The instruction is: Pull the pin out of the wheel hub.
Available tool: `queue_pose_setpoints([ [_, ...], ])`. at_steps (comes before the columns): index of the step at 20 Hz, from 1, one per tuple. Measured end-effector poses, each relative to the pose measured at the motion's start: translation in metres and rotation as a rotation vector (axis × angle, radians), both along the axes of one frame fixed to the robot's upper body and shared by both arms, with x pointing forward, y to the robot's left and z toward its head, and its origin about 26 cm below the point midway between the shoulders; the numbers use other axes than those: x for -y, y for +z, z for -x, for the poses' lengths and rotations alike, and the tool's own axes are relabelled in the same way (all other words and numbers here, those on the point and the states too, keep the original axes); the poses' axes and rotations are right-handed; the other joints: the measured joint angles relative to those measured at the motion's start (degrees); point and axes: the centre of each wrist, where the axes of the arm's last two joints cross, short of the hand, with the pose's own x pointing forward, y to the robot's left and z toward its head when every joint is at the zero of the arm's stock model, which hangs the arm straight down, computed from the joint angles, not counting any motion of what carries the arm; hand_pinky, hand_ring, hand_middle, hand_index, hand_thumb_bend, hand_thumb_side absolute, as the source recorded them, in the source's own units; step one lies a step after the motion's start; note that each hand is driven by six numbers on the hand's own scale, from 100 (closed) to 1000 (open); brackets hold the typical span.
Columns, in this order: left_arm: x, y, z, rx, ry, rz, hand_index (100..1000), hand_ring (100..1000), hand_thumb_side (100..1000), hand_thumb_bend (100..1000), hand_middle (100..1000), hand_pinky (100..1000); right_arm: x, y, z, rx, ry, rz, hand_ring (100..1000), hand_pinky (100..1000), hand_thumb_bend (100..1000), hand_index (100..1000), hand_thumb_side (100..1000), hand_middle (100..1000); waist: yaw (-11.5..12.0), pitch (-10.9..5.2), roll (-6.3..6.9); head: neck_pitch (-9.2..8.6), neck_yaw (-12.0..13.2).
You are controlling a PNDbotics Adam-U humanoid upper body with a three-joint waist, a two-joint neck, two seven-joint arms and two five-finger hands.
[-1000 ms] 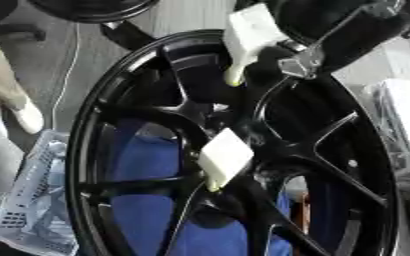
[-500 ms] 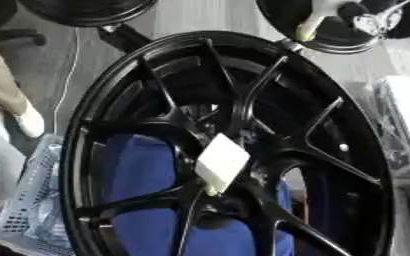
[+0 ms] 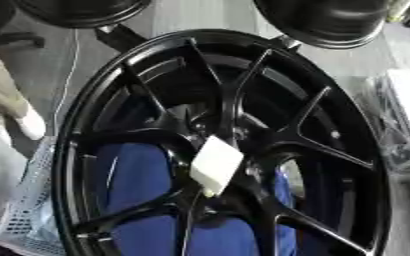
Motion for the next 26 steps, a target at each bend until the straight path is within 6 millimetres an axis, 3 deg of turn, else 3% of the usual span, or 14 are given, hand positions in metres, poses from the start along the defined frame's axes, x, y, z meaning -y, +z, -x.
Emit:
queue_pose_setpoints([
  [5,0.0,0.0,0.0,0.0,-0.001,-0.001,807,718,736,100,745,877,0.037,-0.017,0.002,0.032,-0.247,-0.03,677,771,124,431,100,356,0.5,0.0,0.13,-0.01,-0.3],
  [8,0.0,0.0,0.0,0.001,-0.002,-0.002,807,718,736,100,745,877,0.048,-0.03,-0.001,0.024,-0.344,-0.037,741,796,186,560,100,483,0.7,0.0,0.13,-0.01,-0.4],
  [9,0.0,0.0,0.0,0.0,-0.003,-0.002,807,718,736,100,745,878,0.051,-0.034,-0.002,0.015,-0.369,-0.042,794,818,234,698,100,628,0.7,0.0,0.13,-0.01,-0.4],
  [10,0.0,0.0,0.0,0.0,-0.003,-0.002,807,718,736,100,745,878,0.054,-0.038,-0.003,0.003,-0.394,-0.047,802,821,239,715,100,651,0.7,0.0,0.13,-0.01,-0.4],
  [12,0.0,0.0,0.0,0.0,-0.003,-0.002,807,718,736,100,740,878,0.062,-0.046,-0.003,-0.026,-0.451,-0.06,793,827,241,700,100,595,0.7,0.0,0.08,-0.01,-0.4],
  [15,0.0,0.0,0.0,-0.002,-0.003,-0.003,807,718,737,100,730,879,0.082,-0.06,-0.002,-0.071,-0.569,-0.082,875,861,303,819,100,785,0.6,0.0,-0.06,0.0,-0.4],
  [20,0.0,-0.001,0.0,-0.006,-0.004,-0.002,807,719,736,100,734,880,0.105,-0.076,-0.006,-0.151,-0.706,-0.149,865,853,265,816,100,784,0.6,0.0,-0.03,0.0,-0.4],
  [26,0.001,-0.001,0.0,-0.007,-0.007,0.002,808,719,736,100,734,881,0.104,-0.077,-0.008,-0.127,-0.717,-0.141,844,844,226,794,100,759,0.6,-0.01,0.0,0.12,-0.5],
])
